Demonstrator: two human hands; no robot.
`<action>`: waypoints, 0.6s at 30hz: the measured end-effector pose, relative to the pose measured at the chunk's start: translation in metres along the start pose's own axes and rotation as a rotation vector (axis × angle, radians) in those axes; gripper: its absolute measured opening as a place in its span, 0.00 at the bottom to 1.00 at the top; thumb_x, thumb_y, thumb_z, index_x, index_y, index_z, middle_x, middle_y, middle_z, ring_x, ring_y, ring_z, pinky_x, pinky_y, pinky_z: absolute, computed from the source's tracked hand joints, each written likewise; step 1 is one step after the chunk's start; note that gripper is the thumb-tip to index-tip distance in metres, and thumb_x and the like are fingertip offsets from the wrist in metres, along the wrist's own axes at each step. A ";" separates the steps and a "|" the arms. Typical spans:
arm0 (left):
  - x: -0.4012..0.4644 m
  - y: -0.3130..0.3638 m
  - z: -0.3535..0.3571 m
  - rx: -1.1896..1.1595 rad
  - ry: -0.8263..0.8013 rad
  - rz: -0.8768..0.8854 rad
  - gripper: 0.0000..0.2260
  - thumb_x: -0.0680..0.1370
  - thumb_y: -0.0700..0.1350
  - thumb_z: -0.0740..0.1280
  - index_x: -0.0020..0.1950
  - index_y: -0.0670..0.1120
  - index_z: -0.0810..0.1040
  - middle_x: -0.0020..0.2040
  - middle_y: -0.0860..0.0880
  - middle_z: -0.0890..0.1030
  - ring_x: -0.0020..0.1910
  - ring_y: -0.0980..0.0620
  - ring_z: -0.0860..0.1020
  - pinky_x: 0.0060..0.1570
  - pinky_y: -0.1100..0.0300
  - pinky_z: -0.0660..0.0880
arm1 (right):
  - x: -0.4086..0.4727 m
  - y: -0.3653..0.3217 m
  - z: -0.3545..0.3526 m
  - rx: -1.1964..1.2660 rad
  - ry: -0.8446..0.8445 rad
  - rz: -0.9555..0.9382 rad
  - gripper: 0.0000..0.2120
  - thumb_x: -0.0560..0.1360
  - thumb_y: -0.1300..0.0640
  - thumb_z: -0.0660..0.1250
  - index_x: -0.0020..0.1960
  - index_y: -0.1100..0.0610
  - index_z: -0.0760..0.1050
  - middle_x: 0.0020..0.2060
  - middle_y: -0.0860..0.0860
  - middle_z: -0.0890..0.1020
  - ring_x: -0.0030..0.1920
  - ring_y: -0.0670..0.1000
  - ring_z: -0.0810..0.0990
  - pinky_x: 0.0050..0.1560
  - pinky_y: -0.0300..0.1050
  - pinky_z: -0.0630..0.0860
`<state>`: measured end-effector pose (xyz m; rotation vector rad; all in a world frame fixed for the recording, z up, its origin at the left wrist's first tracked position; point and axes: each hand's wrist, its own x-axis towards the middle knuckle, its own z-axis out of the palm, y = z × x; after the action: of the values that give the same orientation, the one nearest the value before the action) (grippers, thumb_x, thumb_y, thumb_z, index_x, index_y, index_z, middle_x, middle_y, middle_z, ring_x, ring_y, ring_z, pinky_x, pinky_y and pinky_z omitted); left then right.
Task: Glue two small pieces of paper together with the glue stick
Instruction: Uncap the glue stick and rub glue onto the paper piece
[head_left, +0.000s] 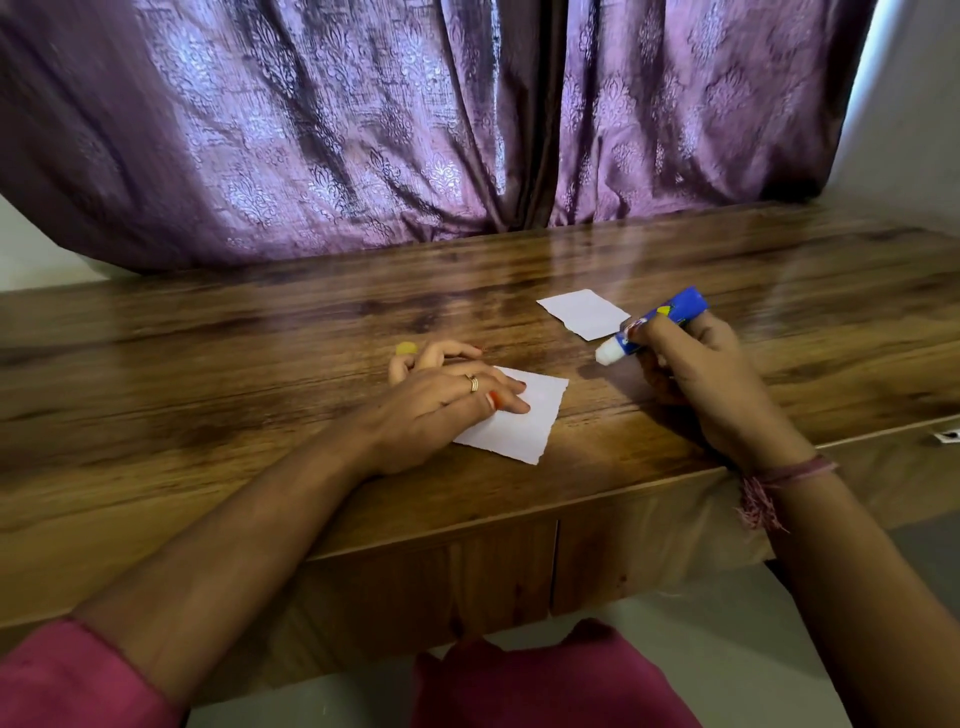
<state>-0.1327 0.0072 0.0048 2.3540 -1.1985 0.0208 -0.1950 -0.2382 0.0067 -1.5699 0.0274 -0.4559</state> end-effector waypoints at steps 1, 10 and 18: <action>0.000 0.000 0.000 0.000 0.002 -0.002 0.15 0.78 0.57 0.50 0.52 0.72 0.74 0.60 0.74 0.70 0.66 0.70 0.56 0.57 0.67 0.43 | 0.000 0.000 0.001 -0.036 -0.027 -0.002 0.09 0.74 0.62 0.65 0.36 0.59 0.77 0.20 0.43 0.70 0.21 0.41 0.64 0.20 0.31 0.61; 0.001 0.001 0.001 0.031 -0.049 -0.011 0.19 0.78 0.54 0.49 0.58 0.67 0.76 0.62 0.67 0.71 0.66 0.62 0.58 0.55 0.62 0.47 | 0.017 -0.004 0.017 -0.244 -0.152 0.041 0.06 0.73 0.55 0.67 0.41 0.57 0.79 0.24 0.44 0.76 0.27 0.45 0.71 0.27 0.40 0.69; 0.002 0.000 0.002 0.031 -0.051 -0.028 0.18 0.78 0.57 0.49 0.57 0.69 0.75 0.61 0.68 0.70 0.64 0.65 0.58 0.52 0.63 0.47 | 0.006 0.001 0.022 -0.392 -0.135 -0.032 0.08 0.73 0.50 0.69 0.46 0.55 0.80 0.49 0.67 0.81 0.42 0.57 0.79 0.53 0.65 0.75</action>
<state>-0.1321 0.0048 0.0038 2.4109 -1.1968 -0.0308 -0.1827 -0.2194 0.0080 -1.9867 -0.0130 -0.3830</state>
